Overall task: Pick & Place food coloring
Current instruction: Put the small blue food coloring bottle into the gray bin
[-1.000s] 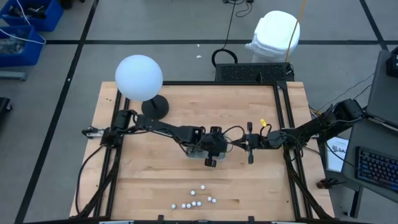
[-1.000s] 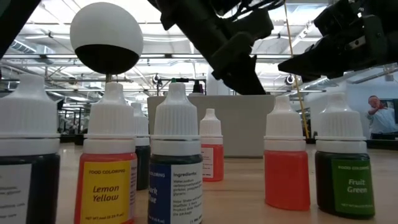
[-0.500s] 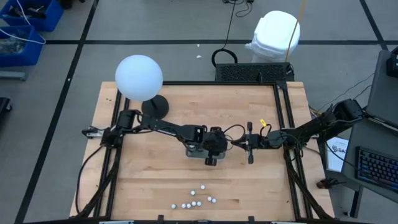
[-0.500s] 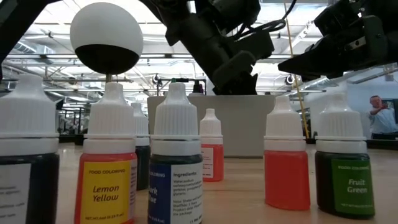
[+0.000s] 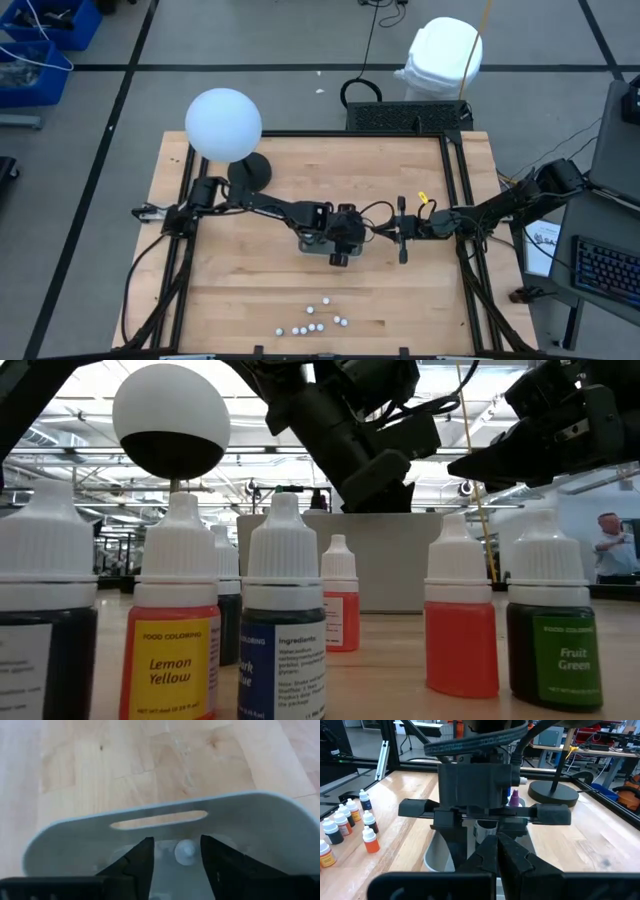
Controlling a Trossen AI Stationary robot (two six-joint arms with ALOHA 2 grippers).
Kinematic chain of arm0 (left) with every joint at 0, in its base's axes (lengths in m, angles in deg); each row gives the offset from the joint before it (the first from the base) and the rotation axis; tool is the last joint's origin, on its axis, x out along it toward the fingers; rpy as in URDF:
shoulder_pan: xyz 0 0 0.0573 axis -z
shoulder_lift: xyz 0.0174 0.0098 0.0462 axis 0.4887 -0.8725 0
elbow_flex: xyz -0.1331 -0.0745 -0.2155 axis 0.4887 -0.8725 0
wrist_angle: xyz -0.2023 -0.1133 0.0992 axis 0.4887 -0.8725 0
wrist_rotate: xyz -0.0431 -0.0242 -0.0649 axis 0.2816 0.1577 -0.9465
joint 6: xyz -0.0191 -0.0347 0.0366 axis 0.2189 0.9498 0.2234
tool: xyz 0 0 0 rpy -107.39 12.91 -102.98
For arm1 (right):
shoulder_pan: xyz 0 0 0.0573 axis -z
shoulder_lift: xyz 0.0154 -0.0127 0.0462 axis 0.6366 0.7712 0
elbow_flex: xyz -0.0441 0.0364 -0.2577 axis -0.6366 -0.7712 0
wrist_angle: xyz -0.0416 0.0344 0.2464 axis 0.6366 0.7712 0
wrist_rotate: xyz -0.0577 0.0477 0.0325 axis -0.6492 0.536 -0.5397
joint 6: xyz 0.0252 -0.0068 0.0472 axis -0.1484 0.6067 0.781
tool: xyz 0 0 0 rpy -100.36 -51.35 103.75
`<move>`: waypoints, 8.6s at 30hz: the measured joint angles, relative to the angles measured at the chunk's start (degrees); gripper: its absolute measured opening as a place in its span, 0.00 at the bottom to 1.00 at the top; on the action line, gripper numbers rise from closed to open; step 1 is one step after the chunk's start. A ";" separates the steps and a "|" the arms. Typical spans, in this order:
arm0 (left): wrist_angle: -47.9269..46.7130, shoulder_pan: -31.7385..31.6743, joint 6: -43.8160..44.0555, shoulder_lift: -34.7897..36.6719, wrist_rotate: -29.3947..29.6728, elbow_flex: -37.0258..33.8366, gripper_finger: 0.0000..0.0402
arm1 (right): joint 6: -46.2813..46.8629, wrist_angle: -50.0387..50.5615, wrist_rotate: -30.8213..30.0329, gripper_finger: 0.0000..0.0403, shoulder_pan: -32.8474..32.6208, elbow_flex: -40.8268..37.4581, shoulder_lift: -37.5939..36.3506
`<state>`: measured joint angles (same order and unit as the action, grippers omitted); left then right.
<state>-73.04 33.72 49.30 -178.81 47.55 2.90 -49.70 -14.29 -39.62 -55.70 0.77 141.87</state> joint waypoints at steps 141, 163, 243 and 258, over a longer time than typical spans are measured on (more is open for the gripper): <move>31.55 45.14 39.87 16.79 19.07 -41.16 0.57 | -3.37 -4.87 -0.17 0.00 0.07 0.02 -0.05; 30.83 44.02 39.68 16.81 15.69 -41.16 0.25 | -3.48 -4.81 -0.17 0.00 0.07 0.02 -0.05; 15.30 2.23 6.61 11.41 1.71 -17.19 0.21 | -1.90 1.51 -0.44 0.00 0.06 -0.02 -0.05; 13.67 1.20 5.71 11.06 0.63 -15.49 0.22 | -1.90 1.49 -0.44 0.00 0.05 -0.02 -0.05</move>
<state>-59.37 34.92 55.01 -167.75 48.18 -12.60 -51.60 -12.80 -40.05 -55.66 0.74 141.82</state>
